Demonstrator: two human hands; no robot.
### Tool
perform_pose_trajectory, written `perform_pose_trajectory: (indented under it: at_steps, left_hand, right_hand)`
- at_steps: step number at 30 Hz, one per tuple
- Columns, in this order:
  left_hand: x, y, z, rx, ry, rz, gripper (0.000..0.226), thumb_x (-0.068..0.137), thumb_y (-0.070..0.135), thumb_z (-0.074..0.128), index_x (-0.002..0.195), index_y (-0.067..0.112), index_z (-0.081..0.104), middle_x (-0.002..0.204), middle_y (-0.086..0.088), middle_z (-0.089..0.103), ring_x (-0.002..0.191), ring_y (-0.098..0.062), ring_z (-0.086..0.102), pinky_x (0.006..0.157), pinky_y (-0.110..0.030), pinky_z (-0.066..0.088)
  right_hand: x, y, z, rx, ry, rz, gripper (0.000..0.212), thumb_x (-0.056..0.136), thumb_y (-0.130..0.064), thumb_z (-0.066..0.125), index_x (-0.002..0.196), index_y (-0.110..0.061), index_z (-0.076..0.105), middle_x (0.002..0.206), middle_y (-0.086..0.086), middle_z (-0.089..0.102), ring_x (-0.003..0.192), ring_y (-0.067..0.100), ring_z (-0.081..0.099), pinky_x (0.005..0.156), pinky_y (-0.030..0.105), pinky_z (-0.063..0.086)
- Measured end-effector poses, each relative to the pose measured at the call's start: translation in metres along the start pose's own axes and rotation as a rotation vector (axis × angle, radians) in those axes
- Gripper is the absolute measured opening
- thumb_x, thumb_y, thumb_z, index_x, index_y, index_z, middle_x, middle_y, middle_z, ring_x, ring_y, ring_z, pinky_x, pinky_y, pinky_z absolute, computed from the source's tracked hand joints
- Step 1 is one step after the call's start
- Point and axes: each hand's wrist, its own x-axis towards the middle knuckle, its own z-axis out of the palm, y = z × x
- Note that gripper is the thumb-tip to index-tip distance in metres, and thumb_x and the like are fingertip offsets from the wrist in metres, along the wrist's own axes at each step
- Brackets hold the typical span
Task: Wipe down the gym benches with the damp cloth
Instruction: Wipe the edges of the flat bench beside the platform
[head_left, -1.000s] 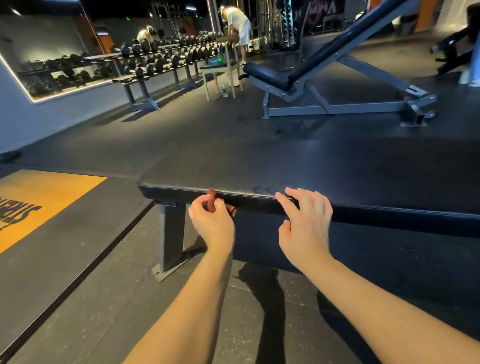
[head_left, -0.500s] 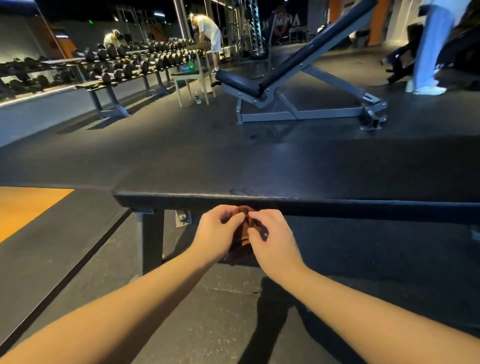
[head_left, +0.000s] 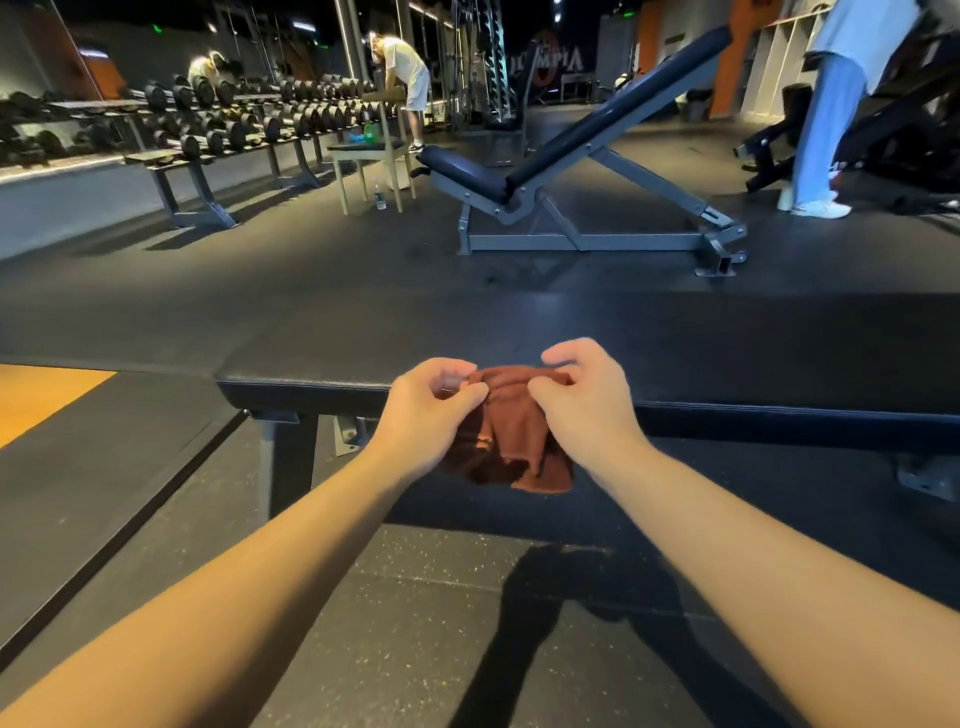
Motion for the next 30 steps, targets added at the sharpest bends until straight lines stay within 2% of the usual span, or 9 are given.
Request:
perform_pose_trajectory:
  at_steps: [3, 6, 10, 11, 13, 15, 24, 28, 30]
  left_hand:
    - [0.014, 0.008, 0.012, 0.045, 0.046, 0.052, 0.017, 0.086, 0.024, 0.08, 0.1, 0.02, 0.073, 0.092, 0.002, 0.076, 0.09, -0.015, 0.072, 0.091, -0.041, 0.058]
    - [0.021, 0.006, 0.026, 0.186, 0.071, 0.06, 0.017, 0.088, 0.024, 0.078, 0.103, 0.022, 0.071, 0.092, 0.008, 0.072, 0.09, -0.011, 0.068, 0.084, -0.026, 0.055]
    - [0.023, -0.005, 0.025, 0.553, 0.128, 0.154, 0.015, 0.093, 0.035, 0.073, 0.105, 0.027, 0.075, 0.107, 0.01, 0.07, 0.102, -0.013, 0.062, 0.093, -0.032, 0.047]
    - [0.025, -0.008, 0.021, 0.683, 0.155, 0.19, 0.017, 0.095, 0.04, 0.069, 0.106, 0.03, 0.076, 0.112, 0.01, 0.068, 0.108, -0.014, 0.057, 0.096, -0.036, 0.041]
    - [0.027, -0.014, 0.007, 0.845, 0.207, 0.194, 0.023, 0.099, 0.046, 0.06, 0.11, 0.033, 0.075, 0.12, 0.011, 0.063, 0.117, -0.016, 0.048, 0.099, -0.039, 0.036]
    - [0.029, -0.023, -0.014, 0.929, 0.247, 0.16, 0.024, 0.1, 0.046, 0.056, 0.113, 0.035, 0.074, 0.125, 0.009, 0.061, 0.12, -0.018, 0.045, 0.1, -0.041, 0.036]
    - [0.039, -0.063, -0.092, 0.954, 0.379, 0.108, 0.023, 0.097, 0.041, 0.064, 0.116, 0.031, 0.074, 0.123, 0.005, 0.063, 0.12, -0.023, 0.046, 0.092, -0.045, 0.037]
    - [0.046, -0.074, -0.106, 0.936, 0.398, 0.117, 0.024, 0.094, 0.037, 0.07, 0.114, 0.026, 0.076, 0.12, 0.002, 0.065, 0.117, -0.023, 0.052, 0.091, -0.046, 0.04]
    - [0.049, -0.08, -0.112, 0.918, 0.405, 0.13, 0.024, 0.093, 0.037, 0.071, 0.113, 0.026, 0.077, 0.119, 0.002, 0.066, 0.116, -0.022, 0.053, 0.091, -0.046, 0.04]
  right_hand:
    - [0.017, -0.014, -0.012, -0.113, 0.12, -0.056, 0.02, 0.094, -0.01, 0.061, 0.105, -0.025, 0.055, 0.093, -0.008, 0.063, 0.081, 0.005, 0.06, 0.062, 0.016, 0.039]
    - [0.029, -0.019, -0.013, -0.196, 0.231, -0.09, 0.015, 0.1, -0.011, 0.059, 0.097, -0.025, 0.054, 0.095, -0.006, 0.063, 0.085, 0.014, 0.065, 0.074, 0.022, 0.052]
    - [0.024, 0.0, 0.007, -0.467, 0.072, -0.209, 0.008, 0.1, -0.019, 0.059, 0.095, -0.026, 0.059, 0.11, -0.005, 0.056, 0.106, 0.018, 0.056, 0.088, 0.027, 0.042]
    - [0.022, 0.01, 0.015, -0.634, -0.014, -0.244, 0.009, 0.1, -0.032, 0.058, 0.104, -0.028, 0.064, 0.125, -0.001, 0.056, 0.125, 0.023, 0.051, 0.1, 0.032, 0.042]
    - [0.019, 0.026, 0.028, -0.963, -0.165, -0.226, 0.05, 0.104, -0.058, 0.041, 0.144, -0.03, 0.054, 0.164, 0.005, 0.03, 0.155, 0.034, 0.014, 0.124, 0.047, 0.021]
    - [0.021, 0.03, 0.039, -1.097, -0.175, -0.186, 0.069, 0.102, -0.068, 0.026, 0.159, -0.03, 0.032, 0.172, 0.006, 0.008, 0.157, 0.038, -0.005, 0.126, 0.053, 0.006]
    - [0.015, -0.003, 0.126, -0.971, -0.334, -0.532, 0.039, 0.11, -0.034, 0.039, 0.146, -0.027, 0.048, 0.161, 0.001, 0.033, 0.15, 0.027, 0.022, 0.121, 0.047, 0.018]
    - [0.038, 0.004, 0.098, -0.977, -0.305, -0.416, 0.033, 0.107, -0.034, 0.038, 0.13, -0.036, 0.061, 0.147, -0.012, 0.047, 0.144, 0.019, 0.031, 0.121, 0.051, 0.004]
    - [0.052, 0.011, 0.067, -1.016, -0.182, -0.305, 0.036, 0.104, -0.033, 0.032, 0.112, -0.033, 0.068, 0.131, -0.011, 0.058, 0.134, 0.018, 0.046, 0.116, 0.049, 0.019]
